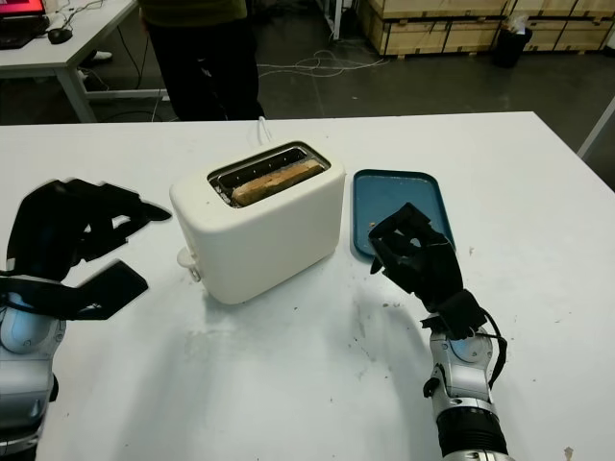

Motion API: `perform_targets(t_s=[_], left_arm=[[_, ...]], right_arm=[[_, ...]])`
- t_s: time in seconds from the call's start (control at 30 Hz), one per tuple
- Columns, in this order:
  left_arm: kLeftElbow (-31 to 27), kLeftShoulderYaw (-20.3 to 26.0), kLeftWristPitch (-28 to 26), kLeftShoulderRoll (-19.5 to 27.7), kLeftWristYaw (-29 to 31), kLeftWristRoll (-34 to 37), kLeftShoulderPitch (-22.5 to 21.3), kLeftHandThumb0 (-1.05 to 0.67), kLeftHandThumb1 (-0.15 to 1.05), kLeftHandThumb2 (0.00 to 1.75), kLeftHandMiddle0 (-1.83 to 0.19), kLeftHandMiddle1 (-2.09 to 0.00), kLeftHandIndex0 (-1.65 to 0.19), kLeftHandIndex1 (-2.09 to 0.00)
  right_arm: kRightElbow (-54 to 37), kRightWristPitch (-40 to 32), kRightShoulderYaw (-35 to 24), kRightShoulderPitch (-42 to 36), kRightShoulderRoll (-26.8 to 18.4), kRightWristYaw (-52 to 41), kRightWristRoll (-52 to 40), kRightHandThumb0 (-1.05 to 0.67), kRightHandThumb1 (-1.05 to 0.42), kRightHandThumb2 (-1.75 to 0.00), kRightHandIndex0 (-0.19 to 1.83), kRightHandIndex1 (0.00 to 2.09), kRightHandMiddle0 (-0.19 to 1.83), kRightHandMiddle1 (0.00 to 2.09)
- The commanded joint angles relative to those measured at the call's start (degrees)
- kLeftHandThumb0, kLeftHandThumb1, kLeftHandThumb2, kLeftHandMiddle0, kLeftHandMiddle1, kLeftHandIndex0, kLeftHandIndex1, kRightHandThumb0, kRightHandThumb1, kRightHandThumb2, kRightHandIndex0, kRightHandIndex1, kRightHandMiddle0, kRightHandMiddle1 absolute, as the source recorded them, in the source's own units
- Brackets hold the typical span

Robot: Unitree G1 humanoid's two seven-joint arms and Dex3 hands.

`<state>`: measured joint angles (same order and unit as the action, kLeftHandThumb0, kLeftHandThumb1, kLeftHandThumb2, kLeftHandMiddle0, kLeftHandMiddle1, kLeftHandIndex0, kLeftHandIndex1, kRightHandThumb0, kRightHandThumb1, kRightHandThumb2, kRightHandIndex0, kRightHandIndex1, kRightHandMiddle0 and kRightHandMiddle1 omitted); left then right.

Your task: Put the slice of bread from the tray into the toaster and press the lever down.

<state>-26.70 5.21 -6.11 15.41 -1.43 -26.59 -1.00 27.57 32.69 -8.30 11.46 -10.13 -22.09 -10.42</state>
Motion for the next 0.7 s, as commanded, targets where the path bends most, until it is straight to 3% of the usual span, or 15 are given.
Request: perform_targets(t_s=[0.0, 0.1, 0.17, 0.23, 0.33, 0.53, 0.67], left_arm=[[1.3, 0.3, 1.7, -2.4, -2.3, 2.0, 0.9, -0.01, 0.92, 0.41, -1.03, -1.74, -1.43, -0.09], [3.1, 0.1, 3.4, -5.6, -4.8, 4.2, 1.6, -0.02, 0.92, 0.53, -1.02, -1.75, -1.4, -0.18], [4.9, -0.4, 4.8, -6.4, -5.9, 4.4, 2.0, -0.02, 0.91, 0.6, -1.0, -1.75, -0.94, -1.13], [6.7, -1.1, 5.4, -6.2, -6.3, 3.5, 2.2, -0.01, 0.89, 0.63, -1.0, -1.75, -0.71, -1.62], [8.3, -2.0, 4.1, -4.2, -5.0, 0.9, 2.3, -0.01, 0.86, 0.62, -0.98, -1.75, -0.73, -1.73], [9.7, -1.7, 2.8, -1.4, -2.3, 0.5, 1.6, 0.04, 0.87, 0.51, -0.93, -1.75, -0.76, -1.75], [8.6, -1.6, -1.0, 2.4, 1.4, -1.8, 0.6, 0.05, 0.88, 0.42, -0.91, -1.75, -0.72, -1.75]], right_arm=[[-1.4, -0.6, -0.9, 1.3, -0.7, 1.9, 0.6, -0.42, -0.92, -0.34, 0.82, 1.75, 0.52, 1.75], [-1.8, -1.4, -2.1, 2.6, -2.1, 3.5, 0.3, -0.42, -0.92, -0.33, 0.81, 1.75, 0.5, 1.75], [-1.9, -2.4, -2.7, 3.4, -3.5, 4.5, 0.9, -0.42, -0.92, -0.32, 0.79, 1.75, 0.48, 1.74], [-1.4, -3.1, -3.0, 4.4, -5.4, 5.5, 2.2, -0.41, -0.92, -0.33, 0.71, 1.75, 0.48, 1.68], [-0.6, -4.8, -3.0, 5.9, -8.2, 6.4, 3.9, -0.43, -0.92, -0.33, 0.7, 1.75, 0.51, 1.63], [0.1, -7.6, -2.4, 7.9, -12.2, 5.9, 6.1, -0.45, -0.92, -0.32, 0.71, 1.75, 0.49, 1.67], [3.3, -5.7, -0.6, 10.3, -15.7, 4.4, 9.5, -0.49, -0.92, -0.36, 0.71, 1.75, 0.45, 1.73]])
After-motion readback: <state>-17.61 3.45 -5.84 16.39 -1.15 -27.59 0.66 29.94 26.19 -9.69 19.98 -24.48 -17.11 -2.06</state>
